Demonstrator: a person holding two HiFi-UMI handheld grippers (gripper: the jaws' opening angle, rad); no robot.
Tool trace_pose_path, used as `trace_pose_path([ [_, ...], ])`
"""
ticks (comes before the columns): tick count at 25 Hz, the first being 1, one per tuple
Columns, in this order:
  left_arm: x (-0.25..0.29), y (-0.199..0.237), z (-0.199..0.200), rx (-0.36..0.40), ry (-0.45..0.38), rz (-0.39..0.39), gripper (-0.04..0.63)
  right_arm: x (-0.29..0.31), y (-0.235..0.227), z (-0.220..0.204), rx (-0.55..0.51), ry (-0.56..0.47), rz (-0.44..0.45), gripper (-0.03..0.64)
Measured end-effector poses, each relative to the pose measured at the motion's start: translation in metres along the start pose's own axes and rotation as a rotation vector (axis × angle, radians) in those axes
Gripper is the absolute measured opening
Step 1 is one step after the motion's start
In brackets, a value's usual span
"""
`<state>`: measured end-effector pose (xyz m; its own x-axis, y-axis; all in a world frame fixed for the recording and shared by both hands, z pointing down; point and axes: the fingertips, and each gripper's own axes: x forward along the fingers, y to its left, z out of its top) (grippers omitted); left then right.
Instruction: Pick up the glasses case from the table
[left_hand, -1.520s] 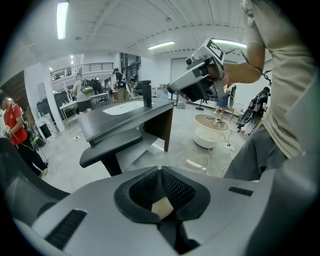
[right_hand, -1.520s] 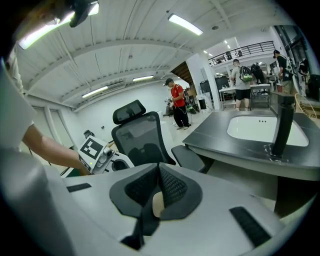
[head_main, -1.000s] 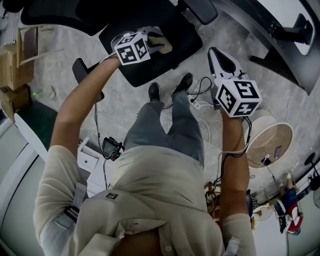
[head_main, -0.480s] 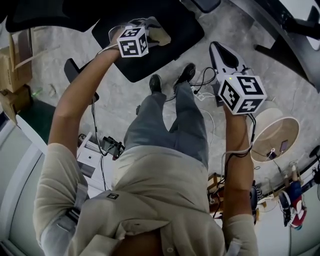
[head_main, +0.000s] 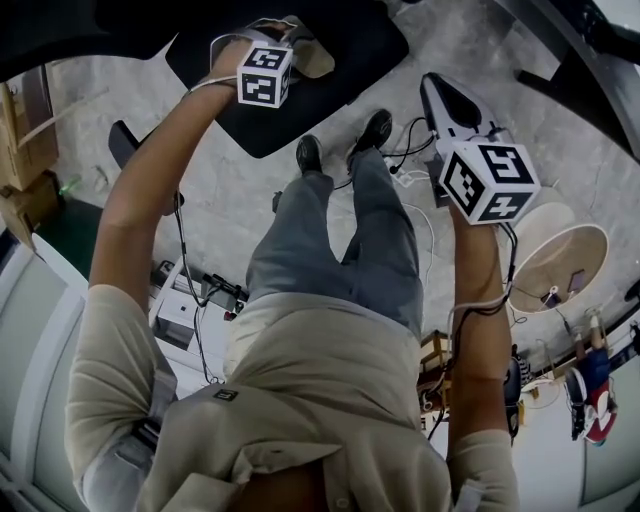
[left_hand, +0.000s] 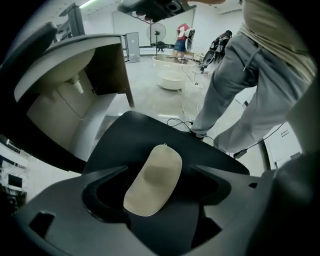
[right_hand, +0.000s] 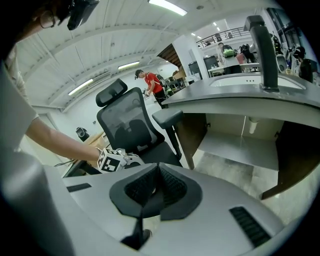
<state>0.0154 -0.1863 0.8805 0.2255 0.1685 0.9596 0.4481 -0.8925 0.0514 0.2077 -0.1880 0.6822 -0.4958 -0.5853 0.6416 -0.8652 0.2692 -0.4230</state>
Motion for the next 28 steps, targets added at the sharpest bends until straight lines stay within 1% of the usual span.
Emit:
trace_pose_path([
  [5,0.020,-0.002,-0.008,0.068,0.053,-0.023,0.397,0.005,-0.010,-0.012,0.012,0.006,-0.012,0.026],
  [11,0.039,-0.002,-0.017,0.112,0.094,-0.044,0.403,0.010,-0.015,-0.023,0.027,0.012,-0.021,0.025],
  [14,0.047,0.000,-0.022,0.126,0.111,-0.038,0.403,0.013,-0.018,-0.025,0.033,0.013,-0.027,0.025],
  [22,0.057,0.000,-0.026,0.145,0.110,-0.028,0.402,0.018,-0.016,-0.034,0.042,0.022,-0.034,0.025],
  [28,0.065,-0.001,-0.025,0.164,0.099,-0.061,0.402,0.018,-0.016,-0.036,0.046,0.023,-0.036,0.025],
])
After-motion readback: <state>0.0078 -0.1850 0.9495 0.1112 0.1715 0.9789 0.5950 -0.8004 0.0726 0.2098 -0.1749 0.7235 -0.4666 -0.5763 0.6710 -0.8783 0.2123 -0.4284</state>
